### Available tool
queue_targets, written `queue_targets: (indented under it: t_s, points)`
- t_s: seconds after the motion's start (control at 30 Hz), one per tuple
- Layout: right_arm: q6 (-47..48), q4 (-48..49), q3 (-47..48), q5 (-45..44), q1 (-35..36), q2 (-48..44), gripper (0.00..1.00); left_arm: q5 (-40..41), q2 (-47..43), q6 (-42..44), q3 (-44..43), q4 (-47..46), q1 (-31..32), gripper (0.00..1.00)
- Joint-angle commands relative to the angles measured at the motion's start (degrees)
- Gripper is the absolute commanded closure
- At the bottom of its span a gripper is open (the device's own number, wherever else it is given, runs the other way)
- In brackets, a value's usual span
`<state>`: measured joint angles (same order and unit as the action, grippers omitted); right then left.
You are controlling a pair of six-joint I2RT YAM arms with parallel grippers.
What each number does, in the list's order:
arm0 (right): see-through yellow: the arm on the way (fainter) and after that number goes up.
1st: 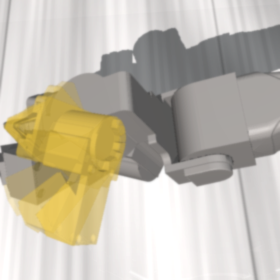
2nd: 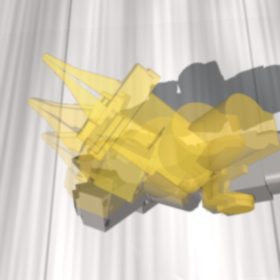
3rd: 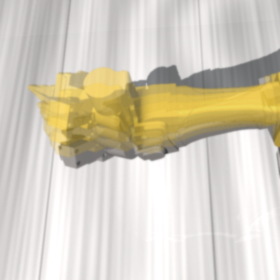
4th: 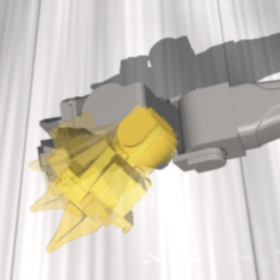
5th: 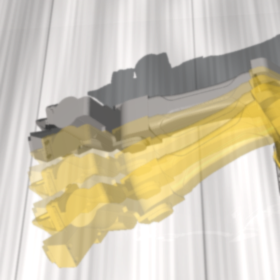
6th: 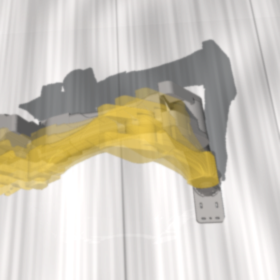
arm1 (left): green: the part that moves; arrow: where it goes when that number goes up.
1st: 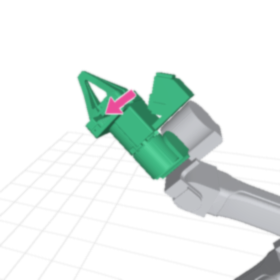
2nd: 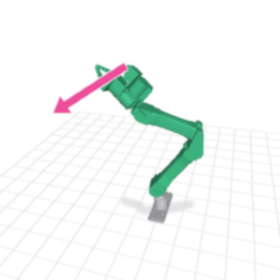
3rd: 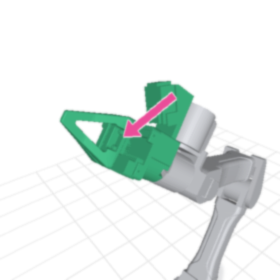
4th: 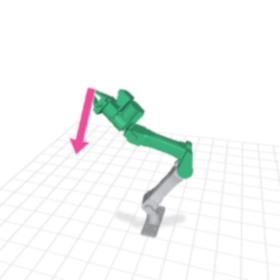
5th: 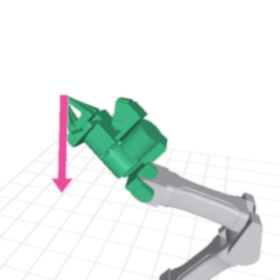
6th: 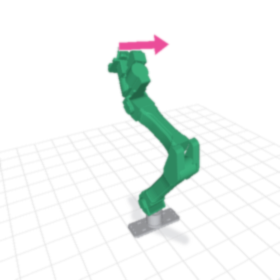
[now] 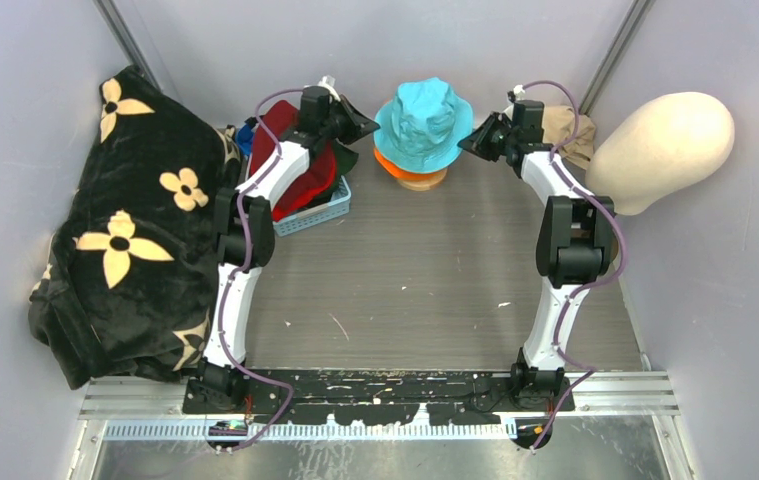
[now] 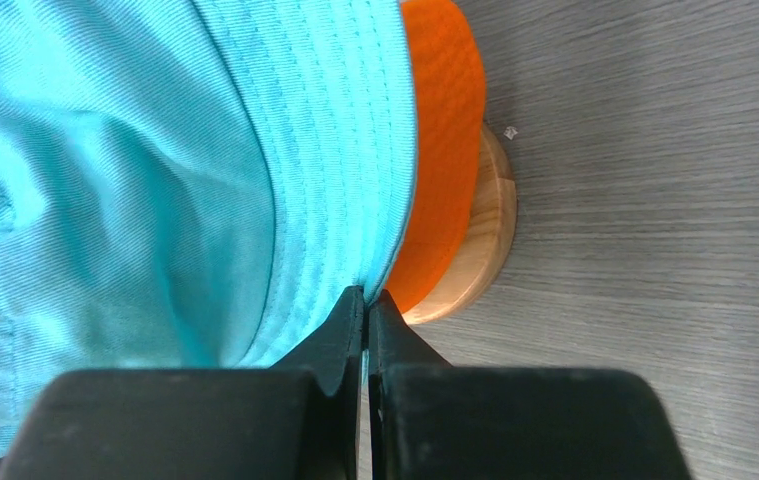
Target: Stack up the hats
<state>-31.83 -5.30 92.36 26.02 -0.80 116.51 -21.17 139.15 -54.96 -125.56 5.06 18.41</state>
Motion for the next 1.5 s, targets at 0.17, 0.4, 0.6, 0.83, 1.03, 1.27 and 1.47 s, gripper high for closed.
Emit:
queue_targets:
  t_s: [0.17,0.4,0.6,0.83,1.03,1.27,1.47]
  points:
    - [0.86,0.69,1.66,-1.96,0.7,3.45,0.99,2.92,-2.34,3.47,1.26,2.18,-0.52,1.0]
    - [0.81,1.86,1.25,-2.45,1.27,4.99,0.99,4.21,-2.33,5.63,0.81,5.03,-0.56,1.0]
    - [1.03,1.87,1.42,-2.59,1.24,4.68,0.99,5.06,-1.32,6.77,-0.87,8.09,-0.53,1.0]
    - [1.81,1.67,0.49,-4.48,1.24,1.34,0.74,8.14,-3.93,10.0,-3.03,12.28,-0.71,0.81]
    - [2.84,0.08,-1.7,-7.59,1.24,-4.6,0.49,11.82,-7.97,13.8,-4.87,17.22,-0.75,0.62]
    - [4.53,-0.82,-9.76,-12.02,1.6,-17.88,0.45,14.79,-18.06,15.43,2.47,14.68,-0.62,0.61]
    - [8.38,-2.89,-13.66,-15.23,5.33,-27.84,0.44,23.44,-26.23,21.82,7.36,19.36,0.48,0.61]
